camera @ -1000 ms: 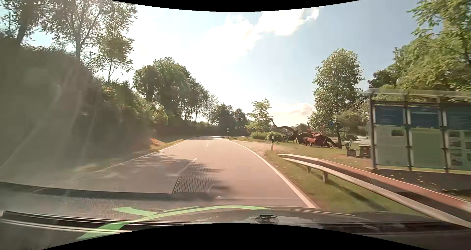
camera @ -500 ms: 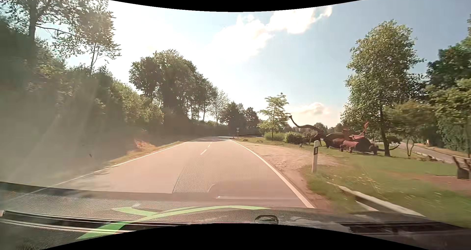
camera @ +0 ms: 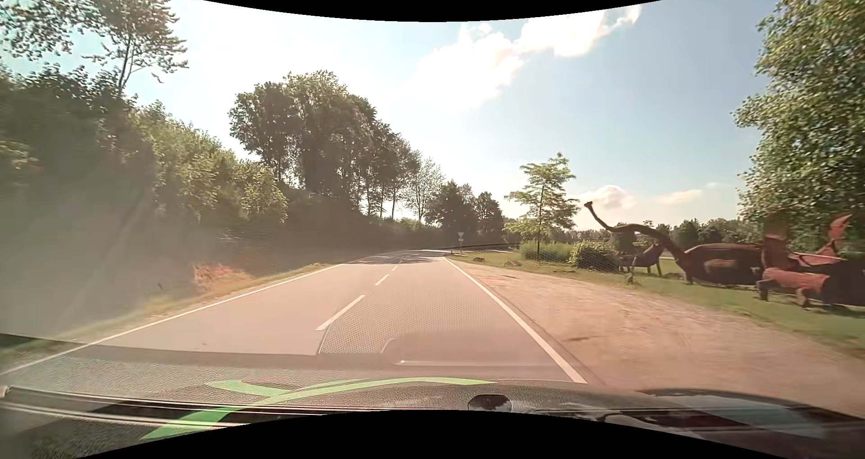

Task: Follow the waypoints while adhering to traffic rules and regulations

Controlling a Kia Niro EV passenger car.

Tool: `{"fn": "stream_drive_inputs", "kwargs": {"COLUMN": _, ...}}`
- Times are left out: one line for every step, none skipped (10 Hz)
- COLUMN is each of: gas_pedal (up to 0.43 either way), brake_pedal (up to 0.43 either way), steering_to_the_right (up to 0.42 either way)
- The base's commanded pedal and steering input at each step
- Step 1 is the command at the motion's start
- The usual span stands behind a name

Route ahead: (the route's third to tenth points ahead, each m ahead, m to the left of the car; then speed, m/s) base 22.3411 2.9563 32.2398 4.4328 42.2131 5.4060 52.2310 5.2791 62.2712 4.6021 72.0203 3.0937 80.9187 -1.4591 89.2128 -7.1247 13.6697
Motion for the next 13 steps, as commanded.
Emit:
{"fn": "stream_drive_inputs", "kwargs": {"gas_pedal": 0.059, "brake_pedal": 0.0, "steering_to_the_right": -0.041}}
{"fn": "stream_drive_inputs", "kwargs": {"gas_pedal": 0.047, "brake_pedal": 0.0, "steering_to_the_right": -0.038}}
{"fn": "stream_drive_inputs", "kwargs": {"gas_pedal": 0.047, "brake_pedal": 0.0, "steering_to_the_right": -0.026}}
{"fn": "stream_drive_inputs", "kwargs": {"gas_pedal": 0.047, "brake_pedal": 0.0, "steering_to_the_right": -0.021}}
{"fn": "stream_drive_inputs", "kwargs": {"gas_pedal": 0.047, "brake_pedal": 0.0, "steering_to_the_right": -0.021}}
{"fn": "stream_drive_inputs", "kwargs": {"gas_pedal": 0.047, "brake_pedal": 0.0, "steering_to_the_right": -0.021}}
{"fn": "stream_drive_inputs", "kwargs": {"gas_pedal": 0.047, "brake_pedal": 0.0, "steering_to_the_right": -0.021}}
{"fn": "stream_drive_inputs", "kwargs": {"gas_pedal": 0.047, "brake_pedal": 0.0, "steering_to_the_right": -0.021}}
{"fn": "stream_drive_inputs", "kwargs": {"gas_pedal": 0.047, "brake_pedal": 0.0, "steering_to_the_right": -0.02}}
{"fn": "stream_drive_inputs", "kwargs": {"gas_pedal": 0.047, "brake_pedal": 0.0, "steering_to_the_right": -0.017}}
{"fn": "stream_drive_inputs", "kwargs": {"gas_pedal": 0.047, "brake_pedal": 0.0, "steering_to_the_right": -0.013}}
{"fn": "stream_drive_inputs", "kwargs": {"gas_pedal": 0.0, "brake_pedal": 0.0, "steering_to_the_right": -0.01}}
{"fn": "stream_drive_inputs", "kwargs": {"gas_pedal": 0.0, "brake_pedal": 0.0, "steering_to_the_right": -0.006}}
